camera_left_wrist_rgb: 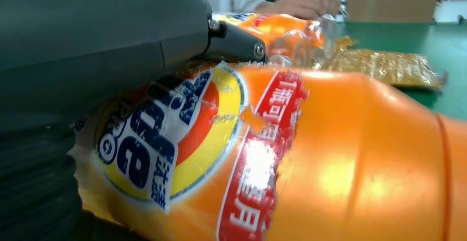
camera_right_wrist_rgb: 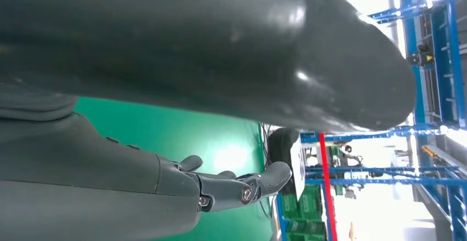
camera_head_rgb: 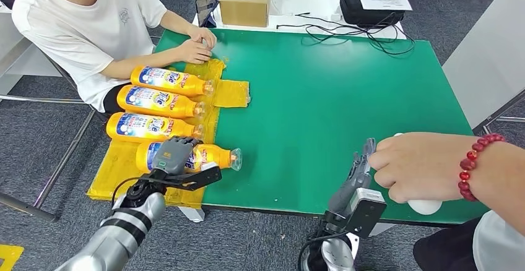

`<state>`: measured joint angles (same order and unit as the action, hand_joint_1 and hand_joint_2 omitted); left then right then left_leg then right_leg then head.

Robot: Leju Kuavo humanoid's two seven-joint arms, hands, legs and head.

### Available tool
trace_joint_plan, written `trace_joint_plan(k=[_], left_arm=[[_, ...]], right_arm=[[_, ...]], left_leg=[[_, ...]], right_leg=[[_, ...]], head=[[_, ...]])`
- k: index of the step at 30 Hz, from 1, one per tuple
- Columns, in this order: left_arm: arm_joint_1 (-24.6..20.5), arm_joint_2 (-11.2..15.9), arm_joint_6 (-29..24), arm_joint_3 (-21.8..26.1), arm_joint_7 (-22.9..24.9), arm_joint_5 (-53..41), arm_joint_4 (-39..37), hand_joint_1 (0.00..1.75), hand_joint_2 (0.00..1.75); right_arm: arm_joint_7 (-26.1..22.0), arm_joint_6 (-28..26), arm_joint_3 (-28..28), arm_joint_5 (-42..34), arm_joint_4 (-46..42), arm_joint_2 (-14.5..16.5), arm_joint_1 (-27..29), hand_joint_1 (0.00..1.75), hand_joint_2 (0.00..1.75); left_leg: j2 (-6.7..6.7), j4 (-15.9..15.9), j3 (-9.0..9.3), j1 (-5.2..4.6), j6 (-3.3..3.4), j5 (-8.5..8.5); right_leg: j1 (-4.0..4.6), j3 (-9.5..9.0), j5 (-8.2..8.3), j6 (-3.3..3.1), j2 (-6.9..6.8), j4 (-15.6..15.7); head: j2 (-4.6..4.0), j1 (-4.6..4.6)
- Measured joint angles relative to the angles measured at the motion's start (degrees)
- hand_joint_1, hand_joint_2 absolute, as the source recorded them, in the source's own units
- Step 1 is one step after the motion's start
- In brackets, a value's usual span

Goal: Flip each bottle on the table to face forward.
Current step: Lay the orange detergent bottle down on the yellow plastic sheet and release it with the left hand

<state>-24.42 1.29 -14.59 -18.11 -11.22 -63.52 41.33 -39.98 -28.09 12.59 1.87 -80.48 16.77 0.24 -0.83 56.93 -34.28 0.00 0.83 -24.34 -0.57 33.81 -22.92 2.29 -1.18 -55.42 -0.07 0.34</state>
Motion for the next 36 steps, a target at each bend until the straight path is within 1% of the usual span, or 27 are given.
trace_joint_plan(k=[1,3,5,6,11,14,18,23,25,27,32,36], left_arm=[[-1.05,0.26,0.72,-0.22,-0.08,-0.16,-1.73,1.09,1.75],[-2.9,0.68,2.64,-0.44,0.04,-0.06,-4.61,0.39,1.75],[-4.52,0.91,5.28,-0.54,0.71,0.2,-6.75,0.09,1.75],[-5.22,0.99,6.63,-0.6,1.29,0.29,-7.58,0.02,1.75],[-7.98,1.11,11.81,-0.81,5.69,1.33,-10.53,0.0,1.75],[-9.33,1.06,15.14,-0.55,6.32,4.35,-11.44,0.0,1.75],[-10.85,1.09,19.24,-0.02,5.1,7.01,-11.73,0.0,1.75],[-11.29,1.26,21.42,-0.1,0.76,12.46,-9.4,0.0,1.75],[-10.16,1.36,22.36,-0.12,-1.99,17.49,-6.72,0.0,1.75],[-8.02,1.45,23.67,-0.13,-4.67,23.58,-2.71,0.0,1.75],[-2.88,1.75,25.51,-0.22,-7.75,32.67,6.9,0.0,1.75],[1.77,2.5,26.31,-0.72,-9.66,41.58,16.9,0.0,1.75]], right_arm=[[0.0,0.15,0.14,-0.02,0.41,0.11,-0.16,0.0,0.0],[0.0,0.4,0.38,-0.1,1.14,0.26,-0.38,0.0,0.0],[0.0,0.61,0.5,-0.22,1.81,0.38,-0.56,0.0,0.0],[0.0,0.7,0.52,-0.28,2.13,0.43,-0.64,0.0,0.0],[0.0,0.73,0.53,-0.56,3.5,0.66,-1.01,0.0,0.0],[0.0,0.44,0.49,-0.7,4.08,0.91,-1.29,0.0,0.0],[0.0,-0.07,0.37,-0.78,4.58,0.96,-1.58,0.0,0.0],[0.0,-0.33,0.26,-0.77,4.79,0.96,-1.58,0.0,0.0],[0.0,-0.19,0.26,-0.75,4.79,0.96,-1.54,0.0,0.0],[0.0,0.0,0.27,-0.74,4.79,0.96,-1.46,0.0,0.0],[0.0,0.47,0.4,-0.71,4.79,0.95,-1.24,0.0,0.0],[0.0,0.48,0.53,-0.52,4.79,0.88,-1.04,0.0,0.0]], left_leg=[[0.01,-0.01,0.07,0.0,0.0,0.0],[0.03,-0.03,0.24,0.01,-0.03,-0.02],[0.03,-0.05,0.43,0.02,-0.1,-0.08],[0.0,-0.07,0.53,0.04,-0.15,-0.12],[-0.24,-0.08,0.79,0.11,-0.33,-0.01],[-0.24,-0.07,0.85,0.13,-0.39,0.1],[-0.22,-0.07,0.85,0.13,-0.38,0.16],[-0.19,-0.05,0.71,0.14,-0.37,0.18],[-0.19,-0.04,0.58,0.14,-0.35,0.2],[-0.19,-0.03,0.42,0.13,-0.33,0.21],[-0.22,-0.01,0.03,0.08,-0.32,0.2],[-0.15,0.0,-0.14,0.09,-0.32,0.19]], right_leg=[[0.0,-0.07,-0.01,-0.01,0.0,0.0],[0.0,-0.26,-0.05,-0.04,-0.02,0.0],[0.0,-0.49,-0.09,-0.1,-0.02,0.0],[0.01,-0.59,-0.1,-0.15,-0.01,0.0],[0.13,-0.72,0.04,-0.41,0.06,-0.01],[0.16,-0.69,0.11,-0.43,0.05,-0.1],[0.16,-0.66,0.11,-0.44,0.05,-0.16],[0.16,-0.51,0.11,-0.44,0.04,-0.18],[0.16,-0.38,0.11,-0.44,0.04,-0.19],[0.15,-0.24,0.11,-0.43,0.04,-0.19],[0.12,0.14,0.14,-0.39,0.05,-0.19],[0.12,0.31,0.07,-0.32,0.01,-0.19]], head=[[0.0,0.0],[0.0,0.0],[0.0,0.01],[0.0,0.01],[0.0,0.02],[0.0,0.01],[0.0,-0.01],[0.0,-0.01],[0.0,-0.01],[0.0,0.01],[0.0,0.01],[0.0,0.0]])
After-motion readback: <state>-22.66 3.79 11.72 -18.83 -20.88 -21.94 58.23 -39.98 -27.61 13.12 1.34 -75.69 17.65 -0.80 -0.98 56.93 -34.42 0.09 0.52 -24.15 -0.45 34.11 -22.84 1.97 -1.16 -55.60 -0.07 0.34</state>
